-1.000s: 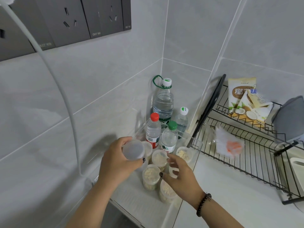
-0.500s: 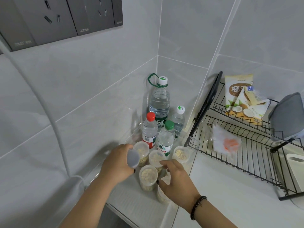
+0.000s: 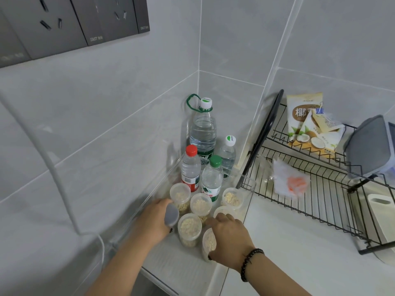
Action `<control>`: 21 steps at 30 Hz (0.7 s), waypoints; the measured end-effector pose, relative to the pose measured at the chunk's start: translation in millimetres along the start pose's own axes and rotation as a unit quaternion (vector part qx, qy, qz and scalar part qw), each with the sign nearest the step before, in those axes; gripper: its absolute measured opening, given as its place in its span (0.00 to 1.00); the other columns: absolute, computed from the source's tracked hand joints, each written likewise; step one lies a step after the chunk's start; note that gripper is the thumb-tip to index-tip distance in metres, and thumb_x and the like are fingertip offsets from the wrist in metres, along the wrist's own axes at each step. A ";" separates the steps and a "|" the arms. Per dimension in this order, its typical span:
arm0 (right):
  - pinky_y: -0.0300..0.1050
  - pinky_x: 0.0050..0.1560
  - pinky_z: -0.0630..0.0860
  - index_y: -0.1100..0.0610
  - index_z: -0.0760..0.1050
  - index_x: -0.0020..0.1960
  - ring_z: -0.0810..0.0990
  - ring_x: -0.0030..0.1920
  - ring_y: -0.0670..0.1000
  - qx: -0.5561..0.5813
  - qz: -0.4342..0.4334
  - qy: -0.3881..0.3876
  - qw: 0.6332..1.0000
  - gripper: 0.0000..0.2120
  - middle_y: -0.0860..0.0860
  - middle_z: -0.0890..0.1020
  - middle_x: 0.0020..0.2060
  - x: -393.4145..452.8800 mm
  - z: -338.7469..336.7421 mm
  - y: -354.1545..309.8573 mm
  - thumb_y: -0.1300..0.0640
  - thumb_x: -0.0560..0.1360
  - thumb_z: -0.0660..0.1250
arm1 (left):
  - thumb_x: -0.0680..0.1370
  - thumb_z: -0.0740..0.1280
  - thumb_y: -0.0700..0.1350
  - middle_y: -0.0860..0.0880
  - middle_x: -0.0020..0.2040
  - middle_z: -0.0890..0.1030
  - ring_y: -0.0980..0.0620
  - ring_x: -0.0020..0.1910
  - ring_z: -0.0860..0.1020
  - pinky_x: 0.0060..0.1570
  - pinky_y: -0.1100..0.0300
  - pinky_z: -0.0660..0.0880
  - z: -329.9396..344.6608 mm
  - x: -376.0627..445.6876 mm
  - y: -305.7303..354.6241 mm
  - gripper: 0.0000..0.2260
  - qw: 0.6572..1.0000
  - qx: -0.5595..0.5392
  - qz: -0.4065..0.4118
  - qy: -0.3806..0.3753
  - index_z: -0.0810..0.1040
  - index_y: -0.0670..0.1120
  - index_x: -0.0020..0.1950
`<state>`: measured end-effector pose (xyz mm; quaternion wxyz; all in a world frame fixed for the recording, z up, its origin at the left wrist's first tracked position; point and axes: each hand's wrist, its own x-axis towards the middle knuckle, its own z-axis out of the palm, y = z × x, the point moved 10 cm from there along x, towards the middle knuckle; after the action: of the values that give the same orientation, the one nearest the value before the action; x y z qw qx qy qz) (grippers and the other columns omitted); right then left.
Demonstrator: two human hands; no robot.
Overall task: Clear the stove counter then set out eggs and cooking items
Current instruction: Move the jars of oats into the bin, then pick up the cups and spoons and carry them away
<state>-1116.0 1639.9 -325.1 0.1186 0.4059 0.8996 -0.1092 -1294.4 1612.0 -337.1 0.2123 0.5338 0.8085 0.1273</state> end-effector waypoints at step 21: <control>0.45 0.58 0.68 0.51 0.69 0.65 0.73 0.58 0.53 0.036 -0.027 0.042 0.998 0.25 0.50 0.73 0.59 -3.7 -9.6 -3.6 0.46 0.70 0.68 | 0.70 0.74 0.41 0.49 0.63 0.76 0.47 0.62 0.74 0.58 0.56 0.73 -19.7 -24.9 9.1 0.26 0.998 -0.014 -0.001 0.067 0.74 0.50 0.67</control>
<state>-1117.5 1637.8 -314.5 0.0633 0.3899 0.9097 -0.1279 -1288.0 1593.1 -310.6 0.1649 0.5206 0.8195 0.1739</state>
